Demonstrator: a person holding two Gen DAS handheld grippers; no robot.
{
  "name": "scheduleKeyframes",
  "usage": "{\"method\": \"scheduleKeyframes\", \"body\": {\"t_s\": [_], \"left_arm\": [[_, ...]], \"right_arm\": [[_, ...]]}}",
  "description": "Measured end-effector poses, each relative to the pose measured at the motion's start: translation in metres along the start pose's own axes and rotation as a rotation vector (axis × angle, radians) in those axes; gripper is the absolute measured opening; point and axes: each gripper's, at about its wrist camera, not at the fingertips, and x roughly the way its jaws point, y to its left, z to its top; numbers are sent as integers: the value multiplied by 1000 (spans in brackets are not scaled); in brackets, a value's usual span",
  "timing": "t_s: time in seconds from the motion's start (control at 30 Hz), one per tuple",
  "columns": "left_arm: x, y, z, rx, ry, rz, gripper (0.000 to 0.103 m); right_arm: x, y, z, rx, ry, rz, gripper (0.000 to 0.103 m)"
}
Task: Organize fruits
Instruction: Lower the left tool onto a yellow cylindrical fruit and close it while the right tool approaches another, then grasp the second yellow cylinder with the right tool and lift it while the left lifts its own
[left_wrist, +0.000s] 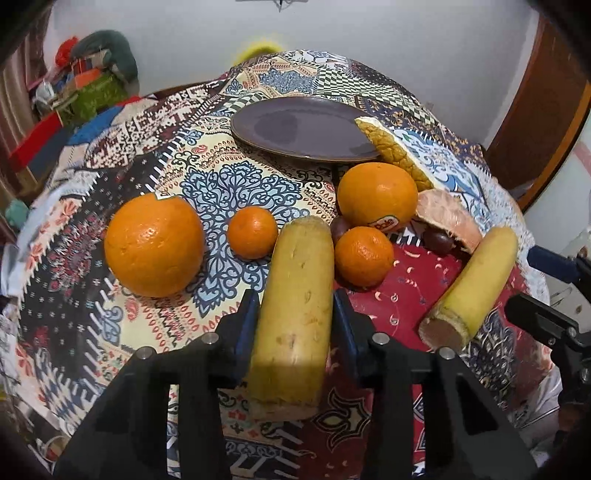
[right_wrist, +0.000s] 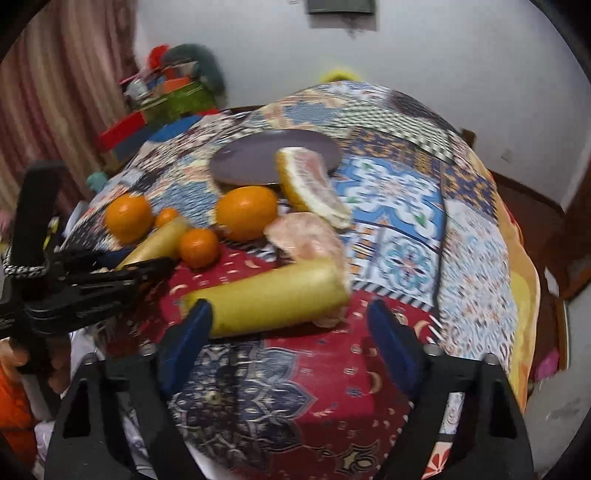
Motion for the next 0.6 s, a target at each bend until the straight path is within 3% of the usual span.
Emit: {"method": "scheduleKeyframes", "body": {"t_s": [0.1,0.4,0.6], "left_arm": [[-4,5,-3,-4,1,-9,41],[-13,19,-15,-6,0,12,41],[-13,19,-17,-8,-2,15,41]], "right_arm": [[5,6,-1,5,20,43,74],[35,-10,5,217,89,148,78],[43,0,17,224,79,124,81]]}}
